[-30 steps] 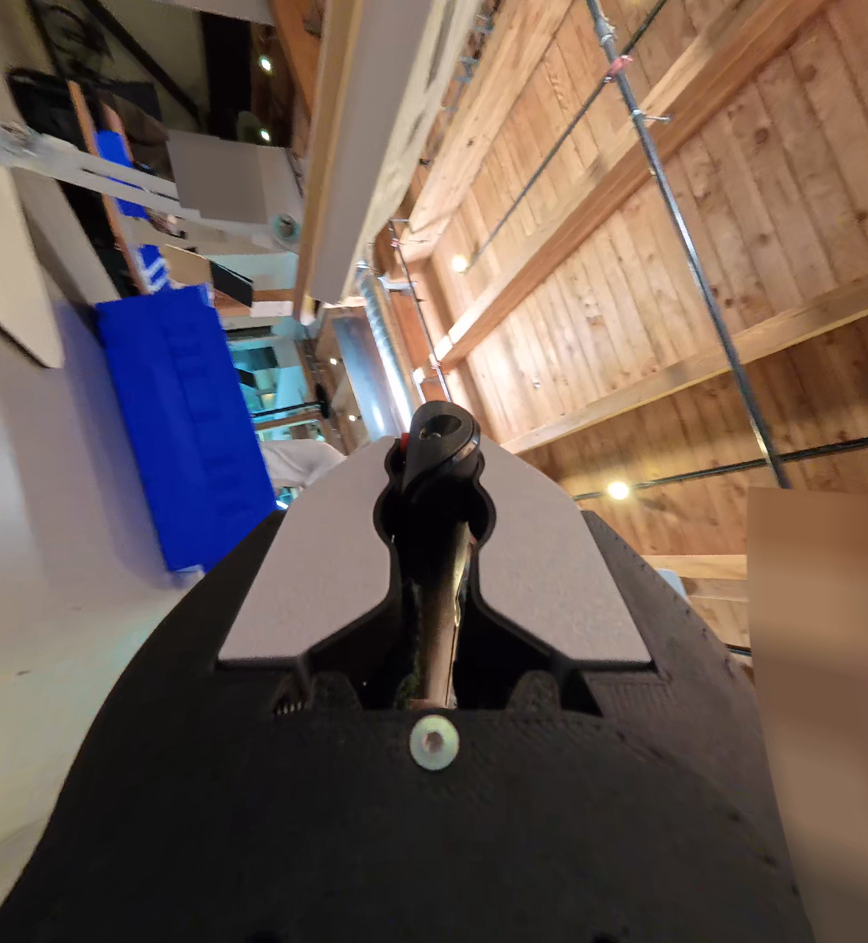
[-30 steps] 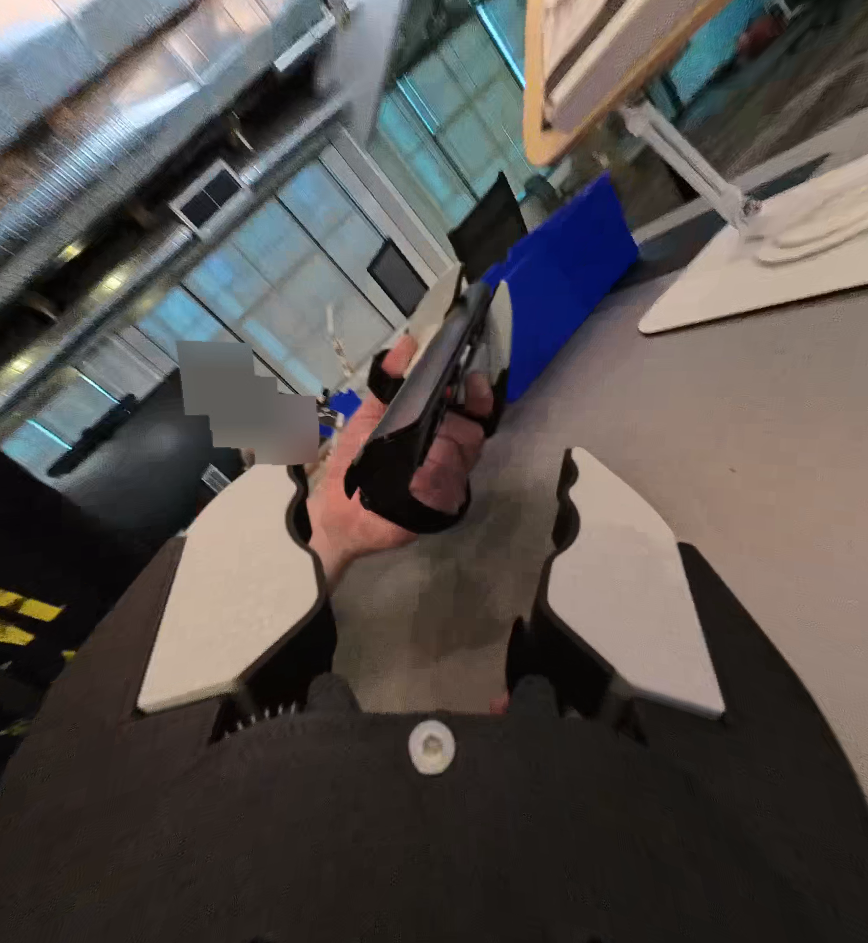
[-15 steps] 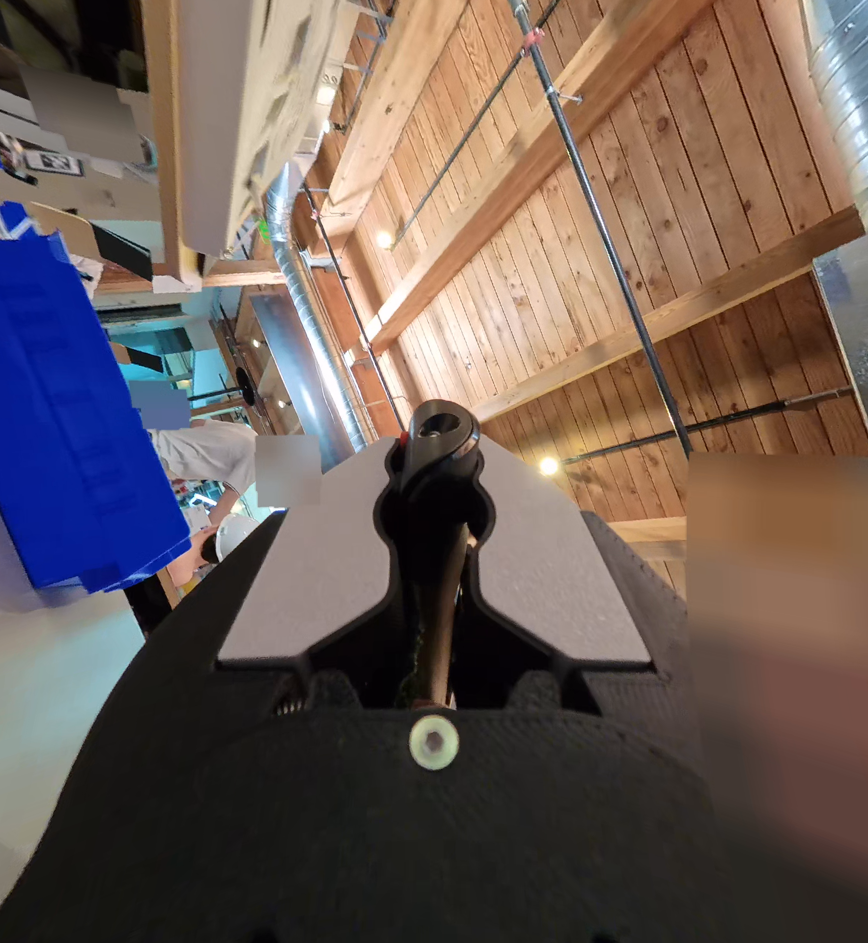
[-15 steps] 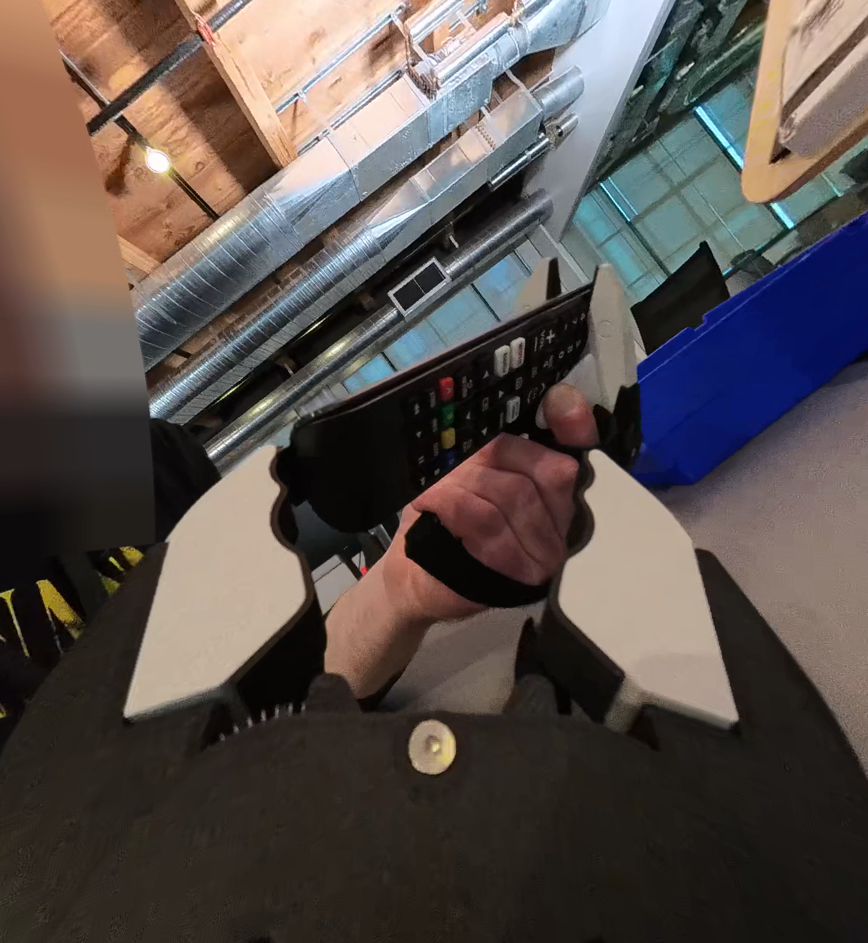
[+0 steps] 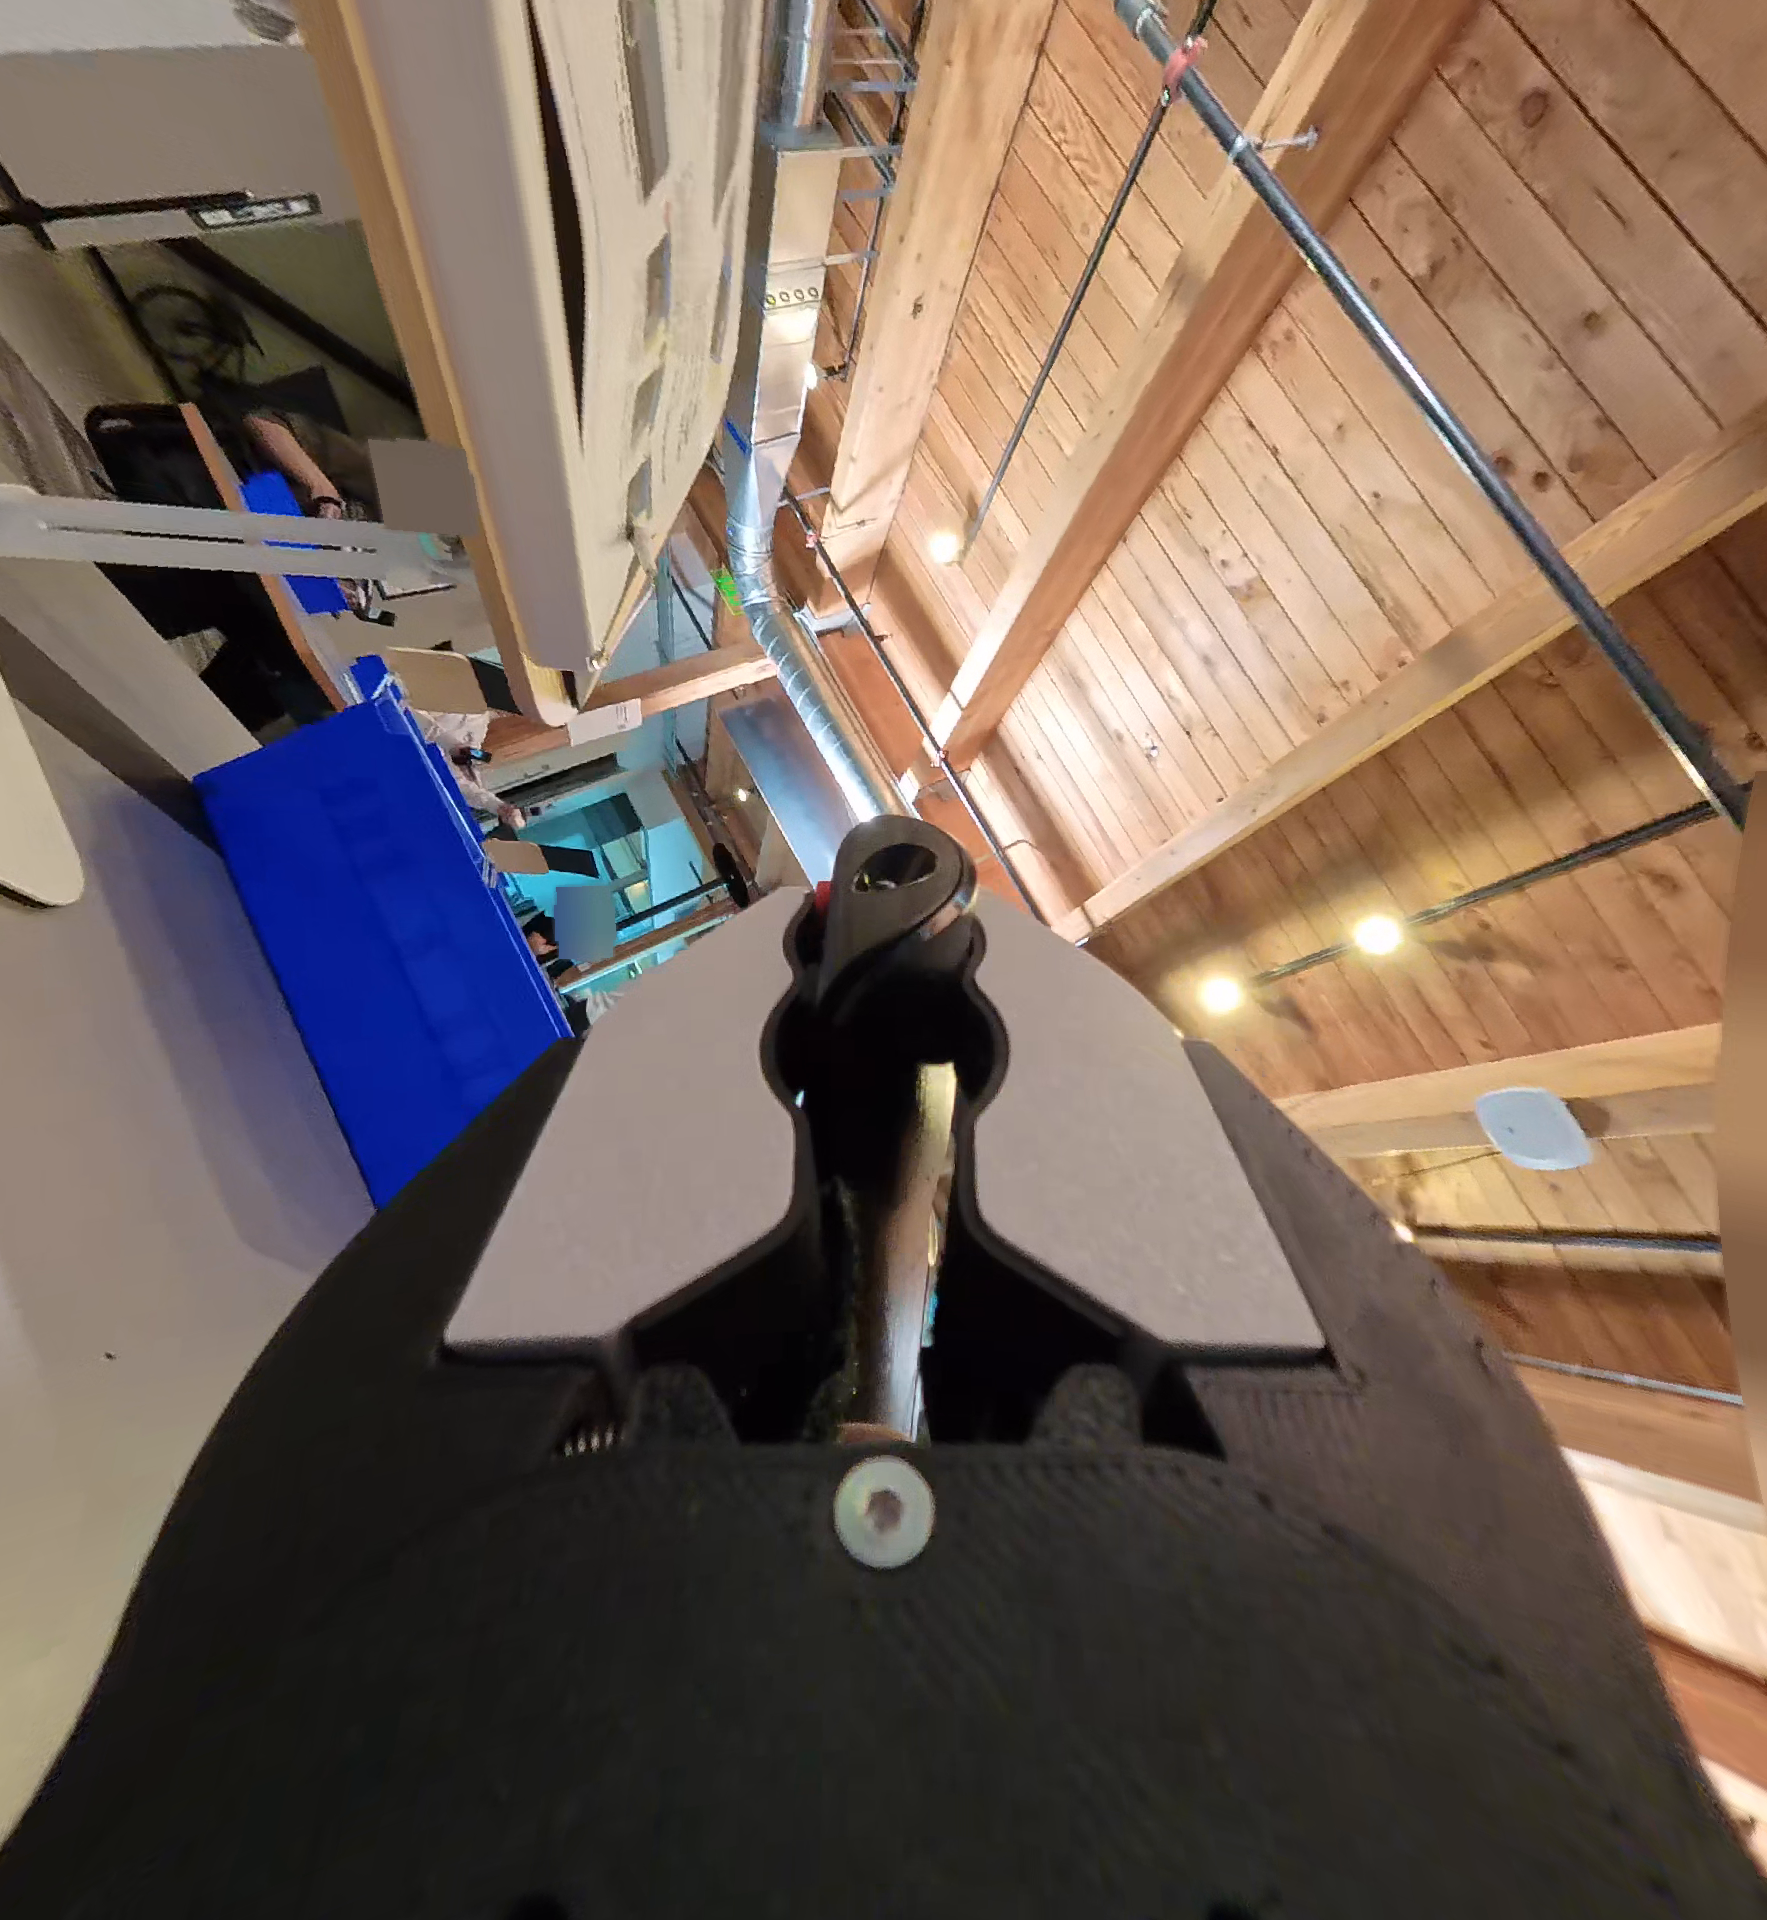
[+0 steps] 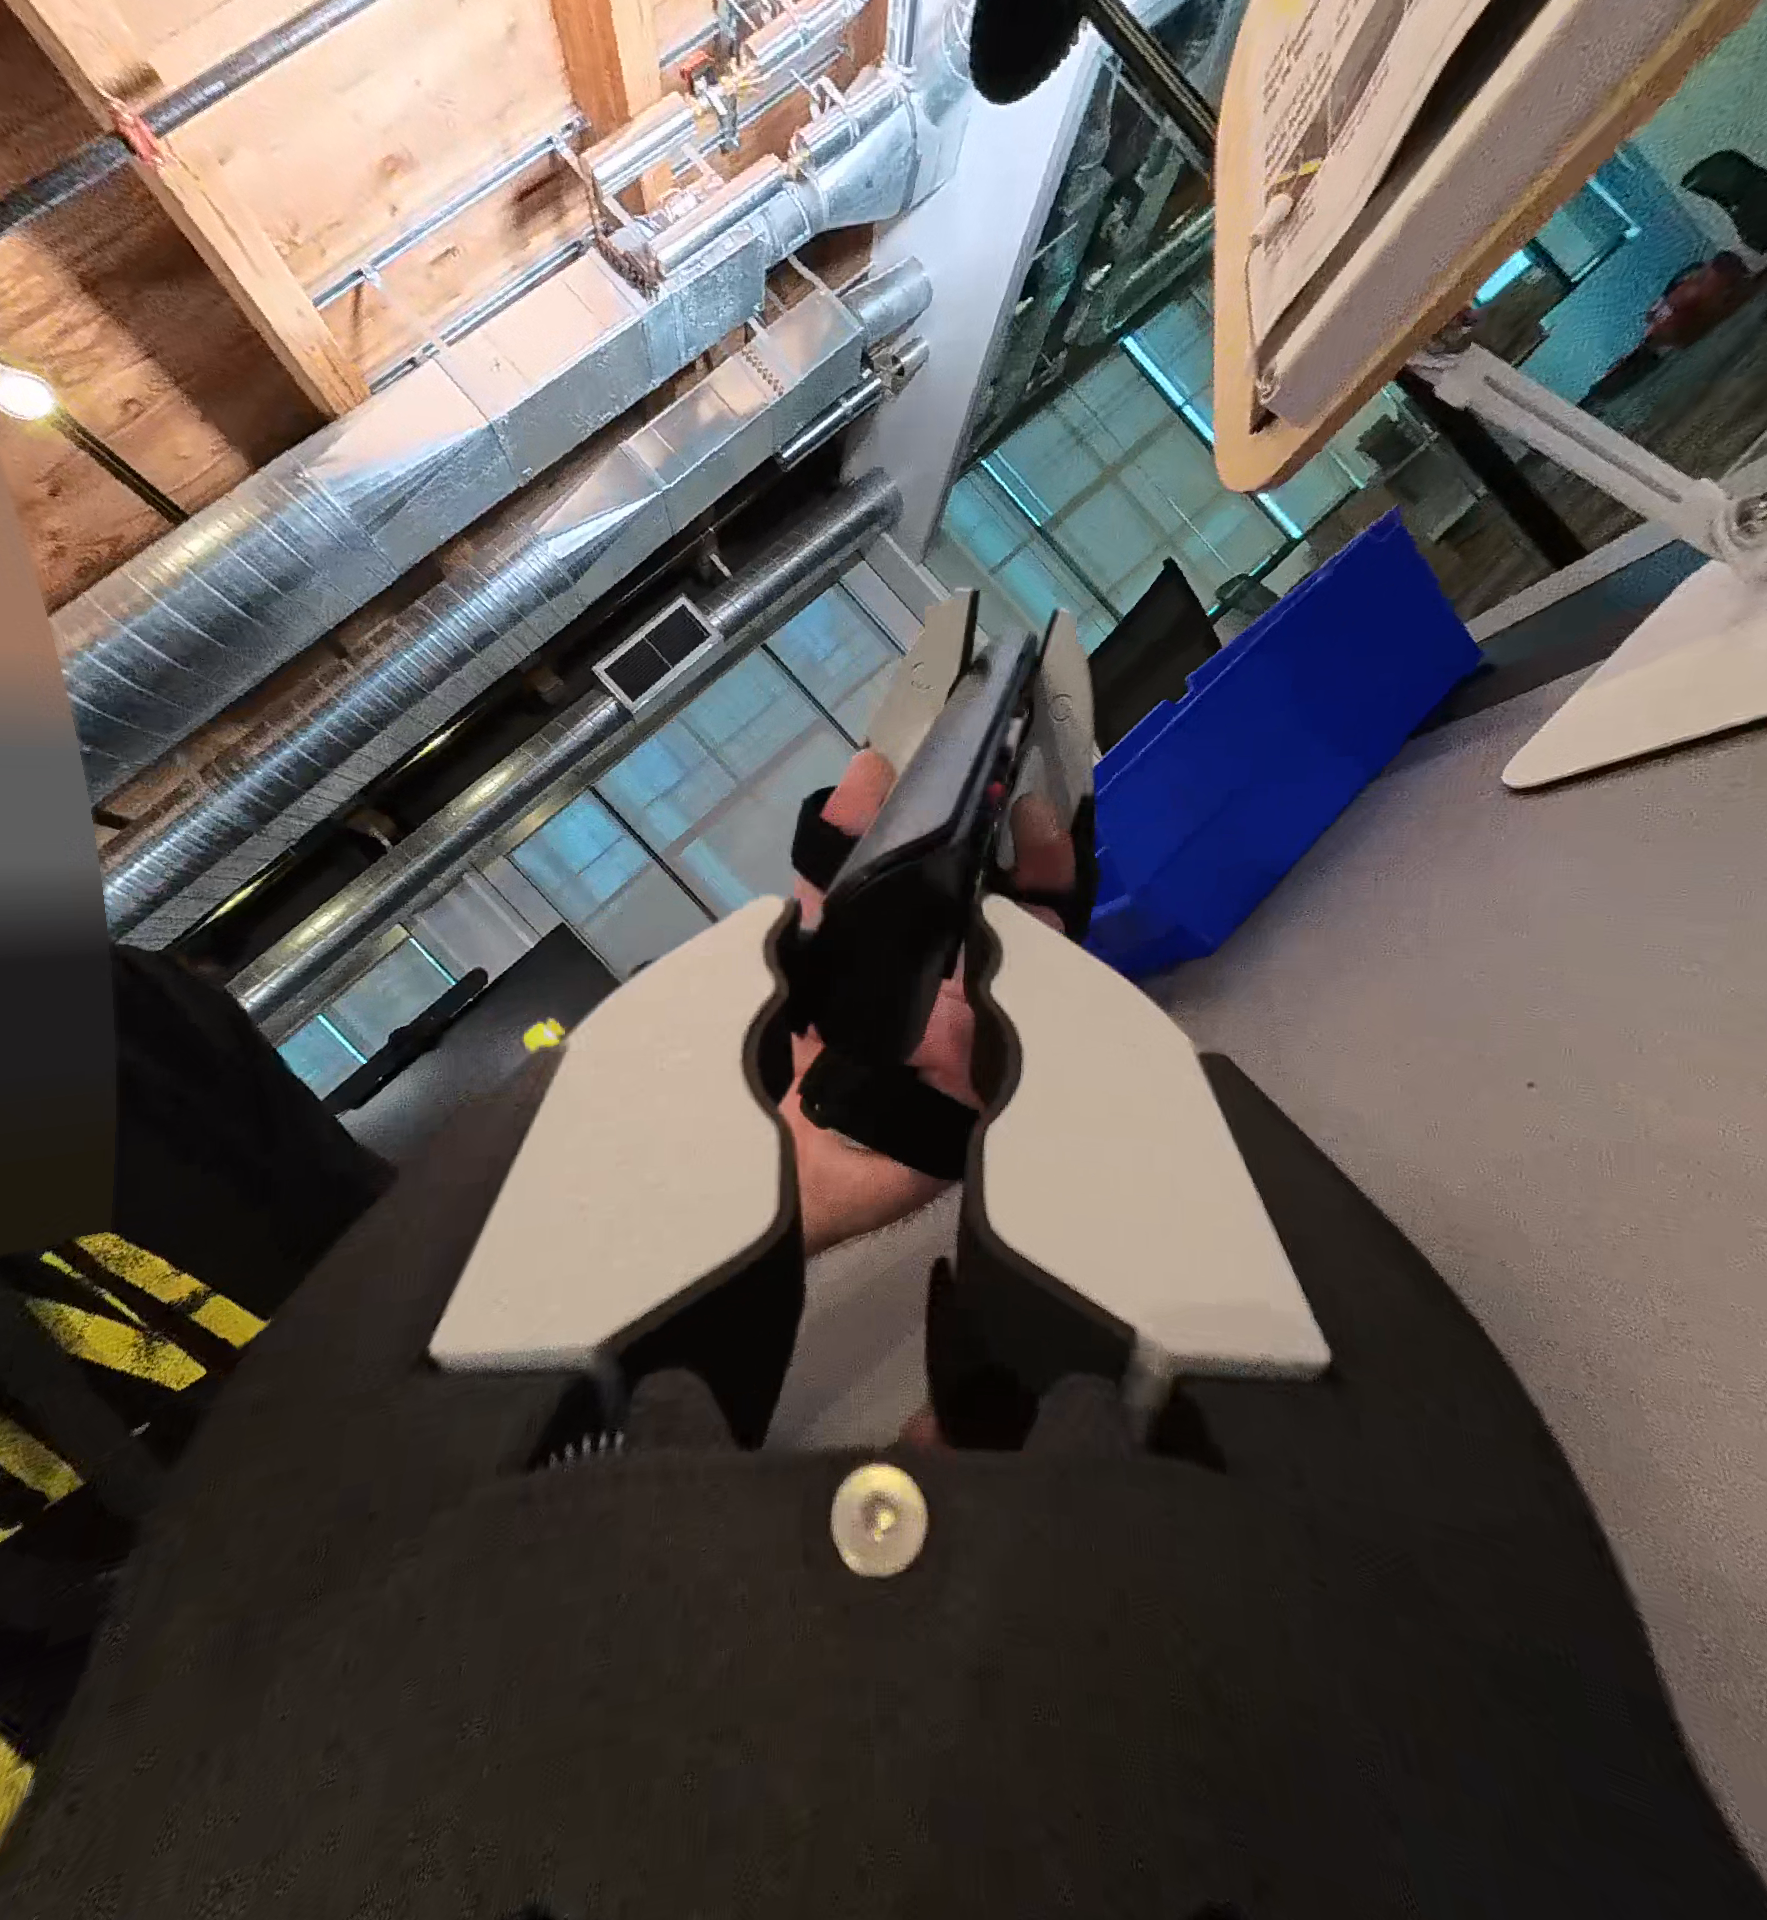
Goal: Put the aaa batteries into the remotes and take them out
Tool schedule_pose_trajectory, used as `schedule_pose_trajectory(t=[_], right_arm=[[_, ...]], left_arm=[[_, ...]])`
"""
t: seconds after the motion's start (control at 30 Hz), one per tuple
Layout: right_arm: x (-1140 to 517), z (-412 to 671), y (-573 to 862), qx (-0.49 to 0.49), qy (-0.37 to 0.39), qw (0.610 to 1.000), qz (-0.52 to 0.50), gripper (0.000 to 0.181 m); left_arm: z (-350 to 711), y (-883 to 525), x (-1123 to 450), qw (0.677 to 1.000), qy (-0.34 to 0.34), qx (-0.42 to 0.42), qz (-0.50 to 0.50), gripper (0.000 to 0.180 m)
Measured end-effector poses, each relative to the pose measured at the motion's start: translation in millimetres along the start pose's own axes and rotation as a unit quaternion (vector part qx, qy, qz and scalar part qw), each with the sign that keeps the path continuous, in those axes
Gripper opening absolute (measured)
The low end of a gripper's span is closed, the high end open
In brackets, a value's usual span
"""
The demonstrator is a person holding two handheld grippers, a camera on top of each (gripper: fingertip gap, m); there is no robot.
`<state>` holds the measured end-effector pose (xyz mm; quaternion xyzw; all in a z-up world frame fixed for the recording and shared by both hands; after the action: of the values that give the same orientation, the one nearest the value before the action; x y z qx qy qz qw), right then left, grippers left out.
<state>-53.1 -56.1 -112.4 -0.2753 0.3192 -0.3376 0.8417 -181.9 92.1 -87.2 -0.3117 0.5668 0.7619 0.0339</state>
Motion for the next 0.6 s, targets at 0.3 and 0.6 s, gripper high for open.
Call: schedule_pose_trajectory(t=[0.3, 0.6], right_arm=[[4.2, 2.1, -2.5, 0.014, -0.004, 1.000, -0.018, 0.027], [6.8, 3.0, -3.2, 0.013, 0.022, 0.997, -0.078, 0.034]], left_arm=[[-1.6, 0.1, -1.0, 1.000, -0.009, 0.007, 0.000, 0.024], [-2.5, 1.3, -0.3, 1.000, 0.007, -0.021, 0.018, 0.024]])
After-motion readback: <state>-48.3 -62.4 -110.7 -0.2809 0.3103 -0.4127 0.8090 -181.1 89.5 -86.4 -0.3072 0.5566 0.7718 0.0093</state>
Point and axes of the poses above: each gripper's, where its closed fingertips meet, x back along the fingers, z out of its top, y = z × x across the jaws, the point moved 8 cm from there along x, back along the fingers, and after that the axes turned 1 degree about -y, right-handed, at the moved point
